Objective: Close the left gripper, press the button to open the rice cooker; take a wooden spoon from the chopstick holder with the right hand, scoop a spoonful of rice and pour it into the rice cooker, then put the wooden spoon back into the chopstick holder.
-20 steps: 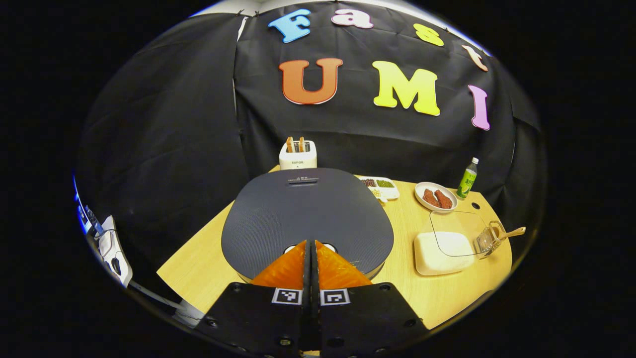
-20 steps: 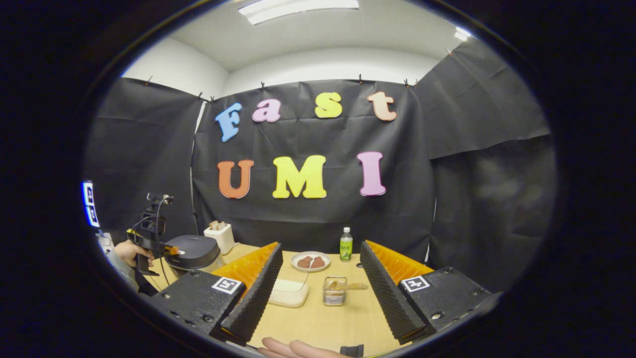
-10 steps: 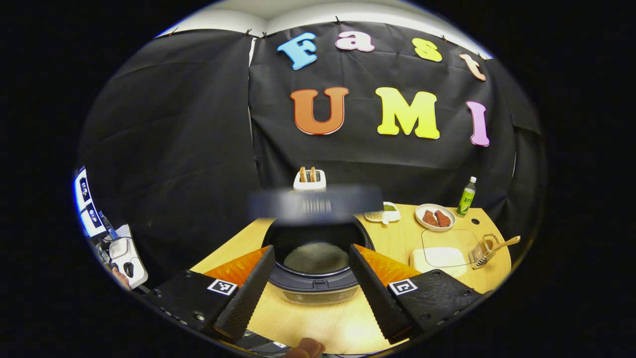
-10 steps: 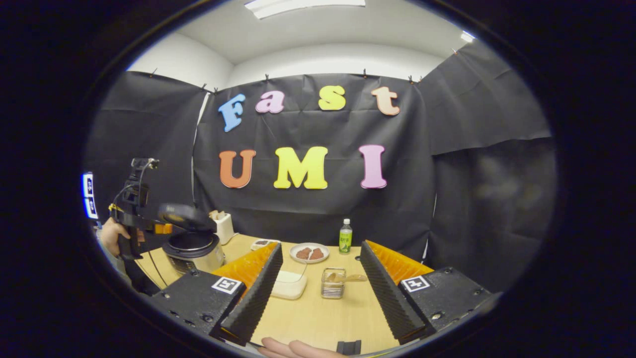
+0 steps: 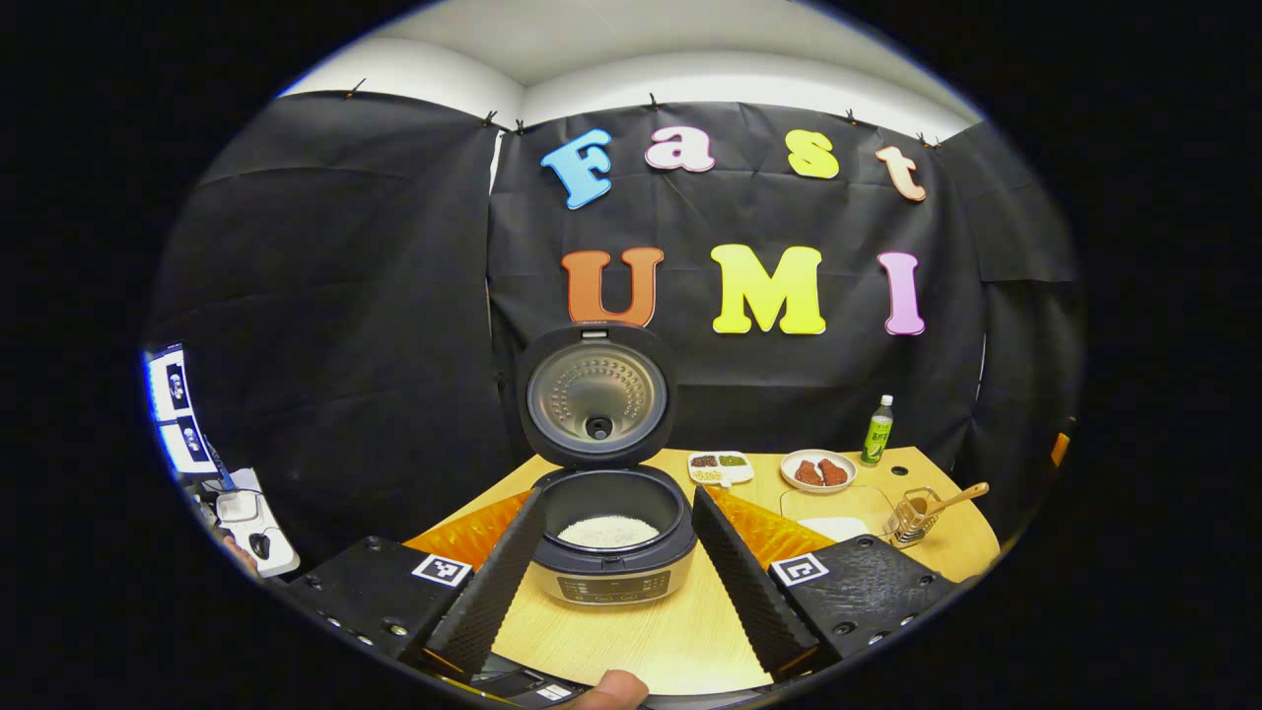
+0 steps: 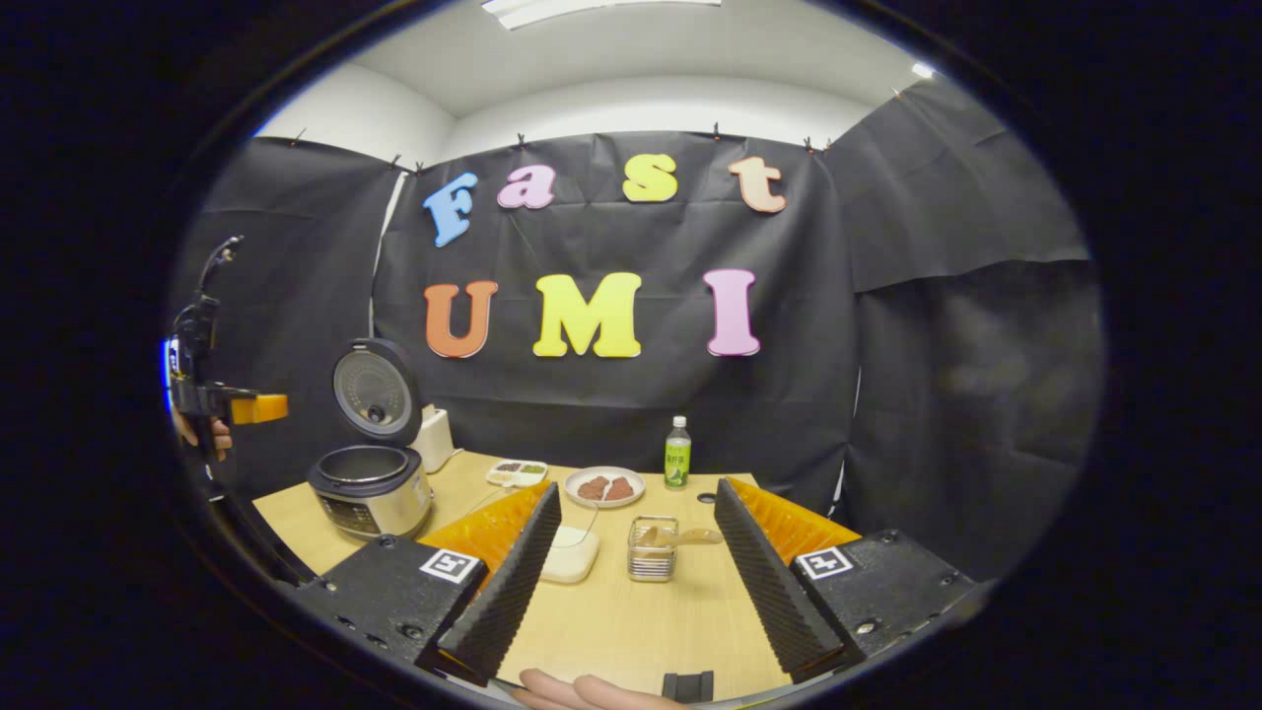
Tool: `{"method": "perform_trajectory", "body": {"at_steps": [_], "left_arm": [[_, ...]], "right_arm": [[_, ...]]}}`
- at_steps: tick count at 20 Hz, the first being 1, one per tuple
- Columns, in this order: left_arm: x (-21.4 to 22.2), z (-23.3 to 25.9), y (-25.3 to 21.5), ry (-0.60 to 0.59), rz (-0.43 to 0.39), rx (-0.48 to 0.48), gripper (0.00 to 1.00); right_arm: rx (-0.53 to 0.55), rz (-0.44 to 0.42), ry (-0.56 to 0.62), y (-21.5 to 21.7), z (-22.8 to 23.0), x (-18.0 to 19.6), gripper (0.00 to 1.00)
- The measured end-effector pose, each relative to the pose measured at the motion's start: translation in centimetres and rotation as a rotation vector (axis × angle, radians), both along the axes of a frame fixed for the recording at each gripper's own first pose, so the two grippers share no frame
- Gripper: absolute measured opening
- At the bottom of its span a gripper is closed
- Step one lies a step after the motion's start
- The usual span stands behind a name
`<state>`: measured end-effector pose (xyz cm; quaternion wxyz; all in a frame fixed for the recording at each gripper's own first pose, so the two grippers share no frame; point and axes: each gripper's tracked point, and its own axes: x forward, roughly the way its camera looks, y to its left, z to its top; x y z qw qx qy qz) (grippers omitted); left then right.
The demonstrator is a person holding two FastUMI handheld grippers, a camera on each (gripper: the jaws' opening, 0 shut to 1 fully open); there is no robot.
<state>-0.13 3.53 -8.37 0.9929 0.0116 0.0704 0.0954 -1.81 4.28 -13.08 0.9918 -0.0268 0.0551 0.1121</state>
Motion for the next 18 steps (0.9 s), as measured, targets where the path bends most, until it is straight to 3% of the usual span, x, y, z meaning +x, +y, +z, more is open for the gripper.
{"method": "perform_trajectory", "body": {"at_steps": [5,9,14,18], "left_arm": [[-3.9,0.4,-2.2,-0.085,-0.042,-0.011,0.95],[-7.1,0.8,-4.0,-0.149,-0.072,0.026,0.95],[-11.0,1.6,-7.9,-0.229,-0.182,0.046,0.94],[-11.7,0.2,-8.9,-0.207,-0.191,0.019,0.94]], "right_arm": [[0.029,-0.059,-0.024,-2.2,-2.3,4.3,0.97],[0.068,-0.094,0.047,-3.5,-6.7,8.1,1.00],[0.118,-0.127,0.082,-4.0,-10.8,11.5,1.00],[0.112,-0.151,0.160,-3.9,-15.2,13.3,1.00]]}}
